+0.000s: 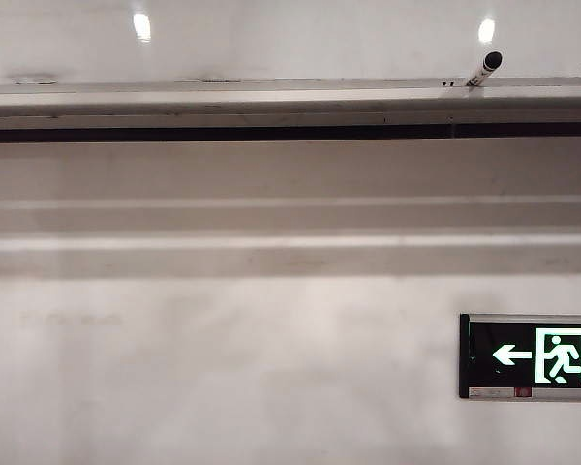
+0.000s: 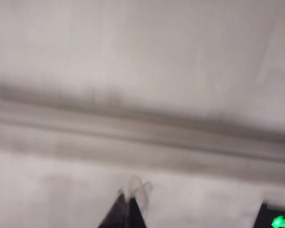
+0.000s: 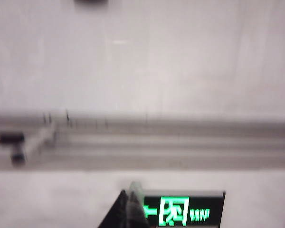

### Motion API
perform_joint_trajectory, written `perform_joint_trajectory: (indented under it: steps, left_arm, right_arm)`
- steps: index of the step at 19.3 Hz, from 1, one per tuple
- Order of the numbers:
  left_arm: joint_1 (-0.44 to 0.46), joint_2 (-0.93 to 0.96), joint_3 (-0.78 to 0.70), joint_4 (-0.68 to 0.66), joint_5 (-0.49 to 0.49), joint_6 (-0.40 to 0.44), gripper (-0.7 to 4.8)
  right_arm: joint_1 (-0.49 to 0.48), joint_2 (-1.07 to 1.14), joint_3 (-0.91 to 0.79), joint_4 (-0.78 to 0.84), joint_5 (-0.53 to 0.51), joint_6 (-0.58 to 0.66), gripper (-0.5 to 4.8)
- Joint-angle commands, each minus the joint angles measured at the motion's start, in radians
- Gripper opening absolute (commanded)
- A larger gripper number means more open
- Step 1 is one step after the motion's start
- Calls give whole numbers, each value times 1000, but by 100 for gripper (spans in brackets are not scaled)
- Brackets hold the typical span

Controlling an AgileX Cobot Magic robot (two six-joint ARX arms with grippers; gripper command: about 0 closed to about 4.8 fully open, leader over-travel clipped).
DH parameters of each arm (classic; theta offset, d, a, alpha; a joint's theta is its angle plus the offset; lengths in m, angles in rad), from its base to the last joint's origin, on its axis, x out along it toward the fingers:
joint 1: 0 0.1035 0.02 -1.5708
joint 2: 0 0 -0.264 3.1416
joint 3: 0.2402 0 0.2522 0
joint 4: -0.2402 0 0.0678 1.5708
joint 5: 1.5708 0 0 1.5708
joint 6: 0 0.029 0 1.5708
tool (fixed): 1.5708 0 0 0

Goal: Wipe the whiteboard clean using the black magnetic whiteboard eraser attached to the whiteboard.

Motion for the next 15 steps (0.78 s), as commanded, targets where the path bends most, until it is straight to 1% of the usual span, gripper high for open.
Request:
perform_joint_trajectory:
  steps: [1, 2, 4, 6, 8, 10, 11, 12, 14, 15]
  left_arm:
    - [1, 119, 185, -98, 10, -11, -5]
    - [1, 168, 246, -101, 27, -10, -5]
    - [1, 293, 385, -114, 31, -9, -5]
    - [1, 427, 530, -147, 34, -10, -5]
    - [1, 558, 676, -190, 87, -8, -5]
    - [-1, 684, 813, -210, 172, -5, -5]
    - [-6, 738, 866, -209, 214, -4, -5]
    - [-12, 769, 900, -209, 234, -3, -5]
    - [-37, 837, 974, -209, 233, -3, -5]
    - [-48, 861, 1002, -209, 234, -3, -5]
  right_arm:
    - [0, 155, 192, 1, 2, 3, -1]
    - [-1, 225, 270, 0, 2, 1, -1]
    - [0, 352, 410, -3, -5, -1, -1]
    - [1, 488, 563, 3, -53, -2, -1]
    - [1, 637, 724, -2, -98, -2, -1]
    - [1, 768, 851, 2, -142, -2, -1]
    - [5, 832, 909, 9, -159, -2, -1]
    - [6, 875, 943, 22, -172, -2, -1]
    - [6, 976, 1009, 80, -189, -2, 0]
    - [6, 1016, 1028, 113, -190, -2, 11]
